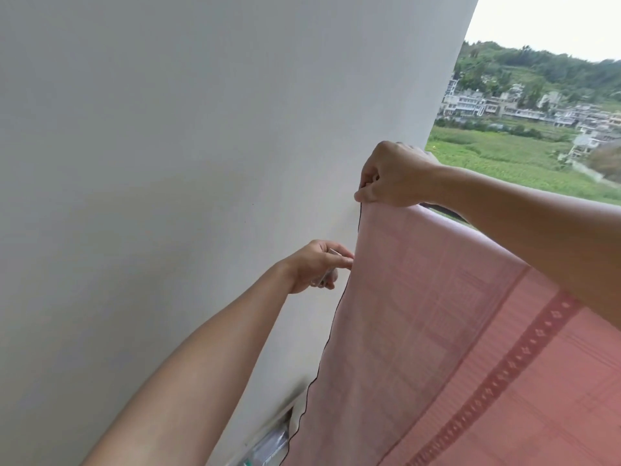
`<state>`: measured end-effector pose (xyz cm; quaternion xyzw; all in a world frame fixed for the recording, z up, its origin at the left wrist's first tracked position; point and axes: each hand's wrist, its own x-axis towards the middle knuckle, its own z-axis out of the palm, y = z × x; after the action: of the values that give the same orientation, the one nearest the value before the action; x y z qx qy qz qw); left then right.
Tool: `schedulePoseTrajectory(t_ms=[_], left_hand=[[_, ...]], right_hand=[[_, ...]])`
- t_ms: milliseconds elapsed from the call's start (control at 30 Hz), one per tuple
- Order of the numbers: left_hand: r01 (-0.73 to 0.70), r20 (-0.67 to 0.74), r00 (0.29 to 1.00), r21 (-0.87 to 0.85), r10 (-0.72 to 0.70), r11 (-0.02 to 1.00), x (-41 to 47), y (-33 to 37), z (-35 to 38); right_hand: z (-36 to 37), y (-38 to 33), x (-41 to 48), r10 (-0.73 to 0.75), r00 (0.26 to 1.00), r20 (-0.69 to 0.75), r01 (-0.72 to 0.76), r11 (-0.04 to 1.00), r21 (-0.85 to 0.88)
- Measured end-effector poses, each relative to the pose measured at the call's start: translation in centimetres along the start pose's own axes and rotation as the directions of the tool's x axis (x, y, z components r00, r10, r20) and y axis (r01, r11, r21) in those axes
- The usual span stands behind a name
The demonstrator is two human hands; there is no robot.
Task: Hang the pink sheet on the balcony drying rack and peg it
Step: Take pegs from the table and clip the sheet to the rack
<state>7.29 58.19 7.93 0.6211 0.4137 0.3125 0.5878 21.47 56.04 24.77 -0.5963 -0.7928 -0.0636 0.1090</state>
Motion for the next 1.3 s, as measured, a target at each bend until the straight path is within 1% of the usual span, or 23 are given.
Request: schedulePoseTrajectory(t_ms=[100,233,267,333,367,400,467,567,700,767,900,933,1000,1100,1233,1300], left_hand=[[-0.042,-0.002,0.999,0.018,0.042,0.999,0.1,-0.7,-0.6],[-0.058,-0.022,0.998,-0.085,0.056,0.995,0.4,-1.4,-2.5],[-0.047,0.013,0.999,-0.115,0.049,0.992,0.4,-1.5,-3.0],[-0.016,0.152,0.988,-0.142,0.038,0.99,0.7,-2.2,-3.1],[-0.003,0.215,0.976,-0.125,0.03,0.992,0.8,-2.6,-2.9],[0.002,0.248,0.968,-0.091,0.021,0.996,0.8,-2.8,-2.4],[-0.003,0.253,0.967,-0.039,0.013,0.999,1.1,-3.3,-1.9],[-0.01,0.206,0.978,-0.047,0.02,0.999,1.4,-4.0,-1.9],[-0.047,0.211,0.975,-0.085,0.064,0.995,1.2,-4.1,-1.6],[-0.066,0.213,0.973,-0.11,0.088,0.992,1.0,-4.2,-1.3],[-0.04,0.266,0.961,-0.119,0.07,0.992,1.2,-4.9,-1.2],[-0.04,0.25,0.966,-0.128,0.071,0.991,1.3,-5.1,-1.3],[-0.084,0.196,0.974,-0.153,0.114,0.985,1.4,-5.2,-1.6],[-0.161,0.084,0.981,-0.173,0.177,0.972,1.2,-5.5,-2.2],[-0.197,-0.035,0.98,-0.208,0.194,0.958,1.2,-6.2,-1.7],[-0.192,-0.053,0.981,-0.213,0.185,0.958,1.7,-6.3,-1.5]], right_hand=[[0.3,-1.3,0.3,0.009,0.998,-0.055,-0.008,1.0,0.028],[0.8,-3.0,1.9,0.041,0.996,-0.079,-0.038,0.998,0.044],[1.1,-3.2,2.2,0.058,0.996,-0.067,-0.056,0.998,0.041],[1.9,-3.0,2.3,0.101,0.994,-0.033,-0.1,0.994,0.049],[2.2,-2.8,2.3,0.121,0.992,-0.017,-0.12,0.99,0.068],[2.2,-2.5,2.2,0.136,0.991,-0.006,-0.135,0.986,0.094],[1.9,-2.1,1.9,0.149,0.989,0.008,-0.149,0.982,0.112],[1.4,-1.5,1.1,0.183,0.982,0.04,-0.186,0.98,0.067],[0.9,-1.0,-0.2,0.282,0.944,0.169,-0.28,0.959,-0.037],[0.8,-1.1,-0.4,0.323,0.923,0.209,-0.316,0.946,-0.07],[1.6,-1.8,0.6,0.307,0.939,0.153,-0.286,0.947,-0.147],[1.7,-2.0,0.9,0.296,0.944,0.147,-0.276,0.951,-0.141],[1.7,-2.4,1.4,0.267,0.957,0.116,-0.255,0.961,-0.104],[2.1,-2.8,1.3,0.219,0.976,0.002,-0.218,0.974,-0.059],[2.5,-3.1,0.7,0.195,0.98,-0.04,-0.197,0.978,-0.07],[2.5,-3.2,0.7,0.191,0.979,-0.066,-0.196,0.977,-0.079]])
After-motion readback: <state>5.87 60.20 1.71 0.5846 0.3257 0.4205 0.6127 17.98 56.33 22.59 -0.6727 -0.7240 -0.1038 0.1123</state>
